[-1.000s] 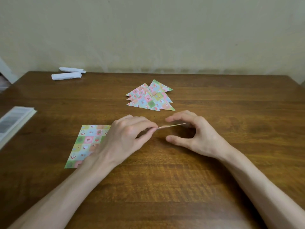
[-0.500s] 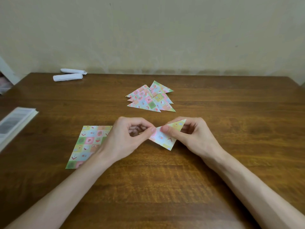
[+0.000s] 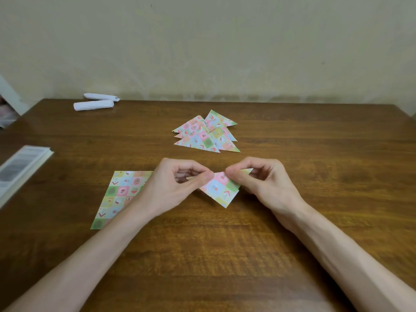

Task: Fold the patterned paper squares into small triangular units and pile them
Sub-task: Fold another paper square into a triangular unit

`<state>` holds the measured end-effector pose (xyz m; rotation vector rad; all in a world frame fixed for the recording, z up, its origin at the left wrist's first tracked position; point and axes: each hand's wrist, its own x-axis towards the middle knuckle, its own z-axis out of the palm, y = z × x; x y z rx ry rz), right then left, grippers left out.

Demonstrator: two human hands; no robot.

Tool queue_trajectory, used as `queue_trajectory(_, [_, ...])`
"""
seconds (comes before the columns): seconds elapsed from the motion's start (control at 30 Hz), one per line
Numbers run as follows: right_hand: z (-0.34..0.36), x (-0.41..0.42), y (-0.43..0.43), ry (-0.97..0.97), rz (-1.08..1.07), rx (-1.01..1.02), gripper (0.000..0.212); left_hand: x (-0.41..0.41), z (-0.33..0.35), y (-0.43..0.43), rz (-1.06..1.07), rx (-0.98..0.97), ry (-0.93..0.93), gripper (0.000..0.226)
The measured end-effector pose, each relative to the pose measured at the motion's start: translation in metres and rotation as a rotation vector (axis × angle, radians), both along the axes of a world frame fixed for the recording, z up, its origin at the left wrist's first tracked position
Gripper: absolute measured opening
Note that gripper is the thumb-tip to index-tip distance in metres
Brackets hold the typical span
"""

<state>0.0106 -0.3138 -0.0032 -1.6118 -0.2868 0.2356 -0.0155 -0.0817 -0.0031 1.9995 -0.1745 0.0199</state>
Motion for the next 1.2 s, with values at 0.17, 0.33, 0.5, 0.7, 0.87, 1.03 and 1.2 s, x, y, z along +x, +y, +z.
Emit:
queue_trajectory(0.17, [0.003, 0.003, -0.004, 0.012, 0.003, -0.085, 0.016, 0.003, 0.002, 0.008, 0.046, 0.08, 0.033, 0.01])
queue_trajectory(0.33, [0.003, 0.006, -0.004, -0.025, -0.116, -0.14, 0.016, 0.003, 0.006, 0.01, 0.07, 0.007, 0.102, 0.013])
queue_trajectory(0.5, [0.004, 0.003, -0.004, 0.03, -0.04, -0.048, 0.034, 0.002, 0.008, 0.011, 0.194, -0.156, 0.118, 0.009])
queue_trajectory(0.7, [-0.001, 0.001, 0.007, 0.015, 0.054, -0.091, 0.036, -0.002, 0.012, 0.005, 0.324, -0.413, 0.186, 0.018])
queue_trajectory(0.87, [-0.002, 0.002, 0.012, -0.049, 0.014, -0.028, 0.017, -0.006, 0.014, -0.005, 0.234, -0.412, 0.271, 0.022])
queue_trajectory(1.03, [-0.004, 0.003, 0.017, -0.03, -0.039, 0.002, 0.02, -0.005, 0.01, -0.005, 0.188, -0.409, 0.294, 0.018])
queue_trajectory(1.2, [-0.004, 0.003, 0.017, -0.046, -0.06, 0.027, 0.022, -0.007, 0.007, -0.007, 0.106, -0.344, 0.281, 0.019])
